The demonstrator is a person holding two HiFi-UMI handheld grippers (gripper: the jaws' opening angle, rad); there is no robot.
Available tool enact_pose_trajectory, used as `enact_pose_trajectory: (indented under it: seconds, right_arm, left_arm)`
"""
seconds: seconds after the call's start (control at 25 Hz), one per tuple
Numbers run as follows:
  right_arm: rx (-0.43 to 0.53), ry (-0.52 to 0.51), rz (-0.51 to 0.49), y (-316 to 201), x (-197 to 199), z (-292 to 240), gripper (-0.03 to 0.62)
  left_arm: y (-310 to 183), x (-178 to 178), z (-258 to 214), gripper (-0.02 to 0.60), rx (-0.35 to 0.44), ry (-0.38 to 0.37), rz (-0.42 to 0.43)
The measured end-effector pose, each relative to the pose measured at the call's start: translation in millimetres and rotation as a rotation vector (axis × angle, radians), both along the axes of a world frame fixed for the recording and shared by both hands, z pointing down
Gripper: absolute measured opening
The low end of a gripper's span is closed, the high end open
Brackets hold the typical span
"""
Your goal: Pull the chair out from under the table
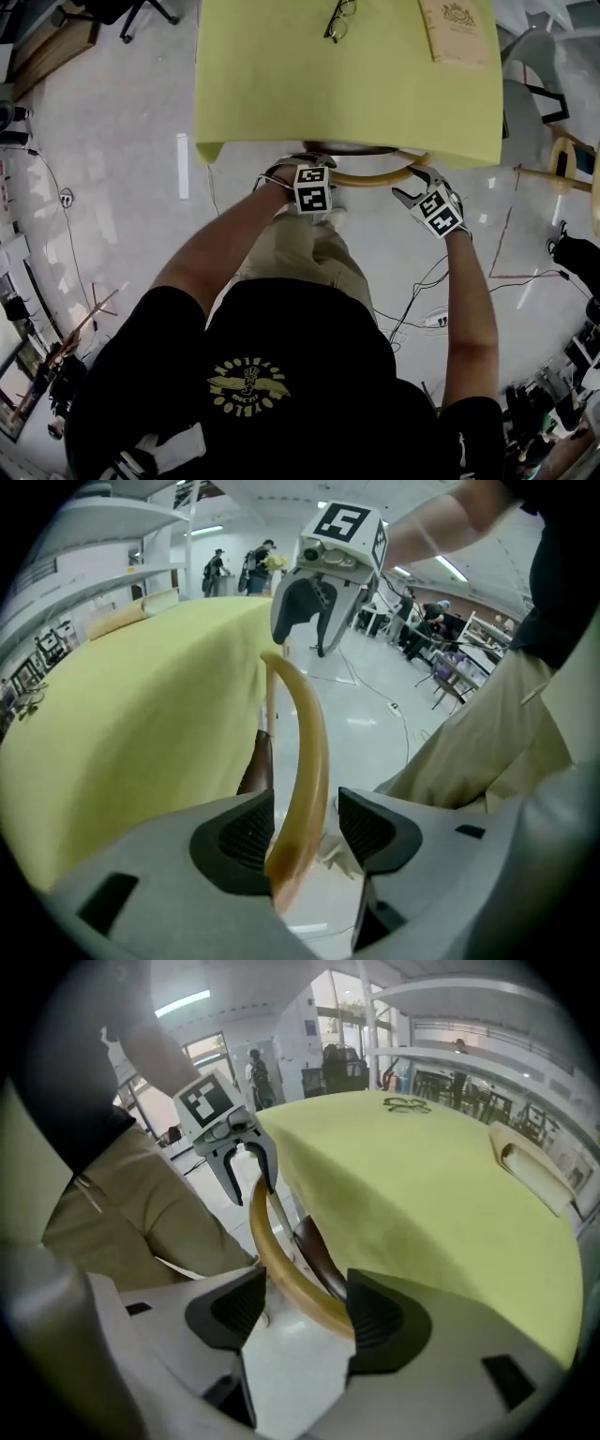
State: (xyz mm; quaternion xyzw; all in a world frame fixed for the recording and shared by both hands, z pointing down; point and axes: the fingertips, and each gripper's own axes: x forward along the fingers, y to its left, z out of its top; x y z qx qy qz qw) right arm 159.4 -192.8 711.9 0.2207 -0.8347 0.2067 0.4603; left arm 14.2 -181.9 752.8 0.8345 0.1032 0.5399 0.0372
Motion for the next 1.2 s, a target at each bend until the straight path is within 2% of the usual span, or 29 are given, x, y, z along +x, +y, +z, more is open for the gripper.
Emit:
enact_pose_trajectory:
  seconds: [0.28, 0.4, 0.64, 0.8, 1.2]
  right_arm:
    - [-0.039, 0.113, -0.151, 0, -2, 37, 0.241]
    - [-0.055, 0.172, -0.249, 5, -3, 56, 0.241]
    - [-0.060, 0.352, -0.443, 6, 3, 91, 0.249]
    - [-0.078, 0.372, -0.449, 6, 0, 93, 0.256]
    - [-0.092, 0.392, -0.446, 1, -2, 92, 0.261]
  left_arm:
    - [4, 3, 23, 0.187, -0.030, -0.040, 0.051]
    - [2, 2, 31, 0.189, -0.014, -0.062, 0.071]
    - [2, 2, 44, 0.207, 0.004, -0.104, 0.129]
    - [4, -4, 56, 0.204, 0.042, -0.148, 0.193]
    - [12, -10, 57, 0.169, -0.085, -0.175, 0.292]
